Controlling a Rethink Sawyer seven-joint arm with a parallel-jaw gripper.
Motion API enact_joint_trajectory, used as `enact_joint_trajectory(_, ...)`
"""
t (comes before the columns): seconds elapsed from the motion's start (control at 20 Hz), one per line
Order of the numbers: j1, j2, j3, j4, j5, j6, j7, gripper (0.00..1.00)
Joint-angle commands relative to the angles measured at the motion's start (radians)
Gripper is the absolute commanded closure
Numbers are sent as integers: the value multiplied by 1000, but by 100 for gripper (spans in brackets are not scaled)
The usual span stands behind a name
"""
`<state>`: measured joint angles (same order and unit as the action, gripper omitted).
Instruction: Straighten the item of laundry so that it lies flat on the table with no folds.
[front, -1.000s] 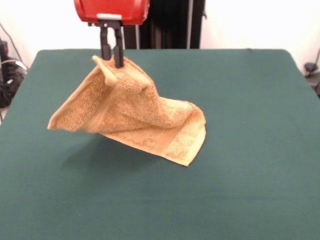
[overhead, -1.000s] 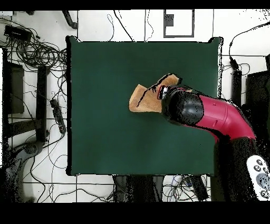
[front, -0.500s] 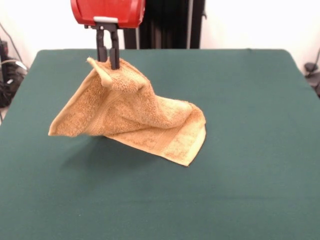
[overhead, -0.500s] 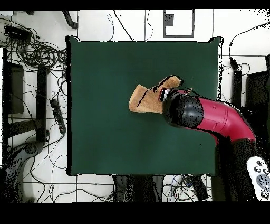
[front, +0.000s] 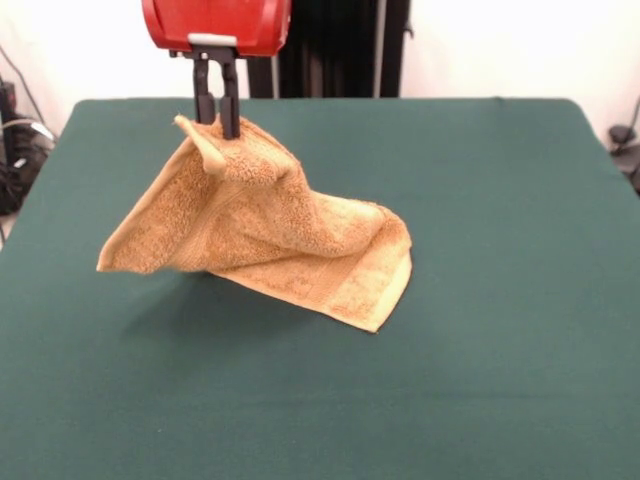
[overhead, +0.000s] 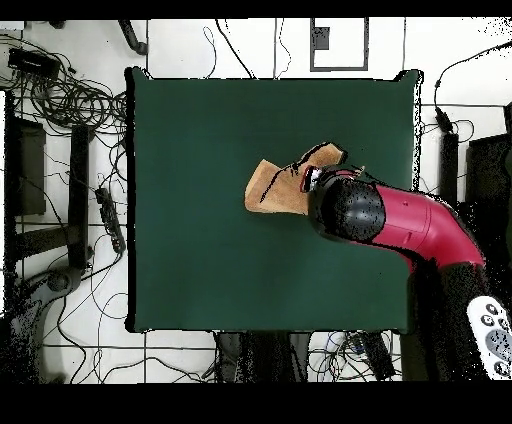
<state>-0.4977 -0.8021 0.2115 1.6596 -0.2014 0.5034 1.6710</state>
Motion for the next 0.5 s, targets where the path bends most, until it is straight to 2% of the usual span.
enact_joint_trajectory(0.05, 23, 53, 112, 109, -17, -4, 6, 100)
enact_joint_trajectory(0.3, 30, 38, 116, 98, -39, -37, -3, 100)
enact_joint_trajectory(0.5, 40, 42, 110, 75, -42, 13, -21, 100)
